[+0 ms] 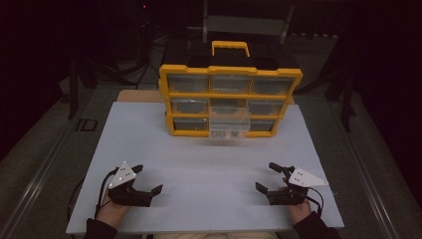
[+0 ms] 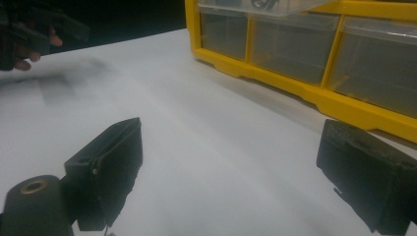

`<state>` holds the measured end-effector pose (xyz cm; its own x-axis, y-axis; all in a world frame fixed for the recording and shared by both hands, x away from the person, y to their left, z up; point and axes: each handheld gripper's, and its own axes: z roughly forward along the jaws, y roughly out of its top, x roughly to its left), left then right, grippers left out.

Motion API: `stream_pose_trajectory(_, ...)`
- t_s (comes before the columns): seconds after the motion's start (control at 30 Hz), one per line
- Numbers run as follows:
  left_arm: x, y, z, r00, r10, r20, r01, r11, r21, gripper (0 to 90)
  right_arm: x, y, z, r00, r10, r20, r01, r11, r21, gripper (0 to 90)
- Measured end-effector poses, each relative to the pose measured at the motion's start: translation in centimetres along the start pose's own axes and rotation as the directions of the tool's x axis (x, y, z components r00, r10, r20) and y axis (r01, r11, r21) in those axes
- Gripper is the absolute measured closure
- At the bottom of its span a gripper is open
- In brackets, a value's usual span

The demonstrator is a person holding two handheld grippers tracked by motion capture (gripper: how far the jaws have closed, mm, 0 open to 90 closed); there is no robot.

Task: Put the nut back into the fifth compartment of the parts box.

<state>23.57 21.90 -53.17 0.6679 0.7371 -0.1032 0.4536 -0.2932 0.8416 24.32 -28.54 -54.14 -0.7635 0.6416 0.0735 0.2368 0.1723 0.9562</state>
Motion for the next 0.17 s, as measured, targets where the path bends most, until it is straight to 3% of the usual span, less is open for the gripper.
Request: stream_pose_trajectory(0.17, 0.25, -0.49, -0.02, 0.9999, -0.012, -0.011, 0.012, 0.9999, 0.002, 0.0, 0.01, -0.01, 0.02, 1.0, -0.004, 0.002, 0.004, 1.0, 0.003, 10.5)
